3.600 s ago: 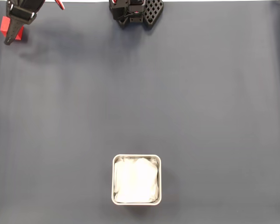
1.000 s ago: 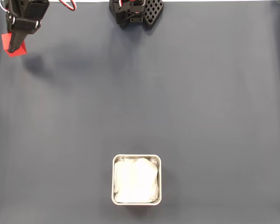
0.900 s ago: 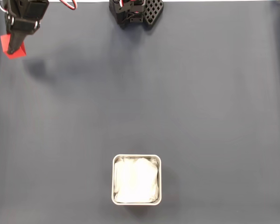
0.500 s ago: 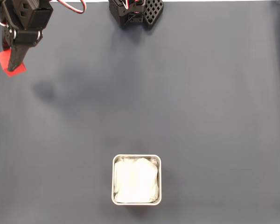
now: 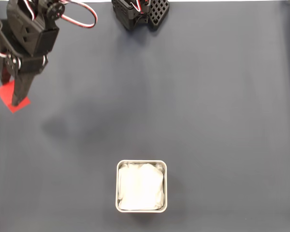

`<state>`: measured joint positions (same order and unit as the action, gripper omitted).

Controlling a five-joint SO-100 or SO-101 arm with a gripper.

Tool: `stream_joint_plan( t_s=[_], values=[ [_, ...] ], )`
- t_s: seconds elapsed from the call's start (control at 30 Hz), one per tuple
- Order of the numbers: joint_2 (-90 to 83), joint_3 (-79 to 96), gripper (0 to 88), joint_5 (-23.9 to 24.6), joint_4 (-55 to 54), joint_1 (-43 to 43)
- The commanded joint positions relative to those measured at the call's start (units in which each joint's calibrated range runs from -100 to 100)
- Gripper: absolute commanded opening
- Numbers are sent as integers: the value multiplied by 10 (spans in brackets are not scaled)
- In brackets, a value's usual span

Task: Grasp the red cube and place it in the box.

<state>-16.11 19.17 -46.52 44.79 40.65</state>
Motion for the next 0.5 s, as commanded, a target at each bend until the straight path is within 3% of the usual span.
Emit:
stream_joint_plan(
  t_s=[0.0, 0.47],
  values=[
    [20, -73, 34, -1, 3, -27],
    [140, -214, 36, -9, 4, -115]
  ],
)
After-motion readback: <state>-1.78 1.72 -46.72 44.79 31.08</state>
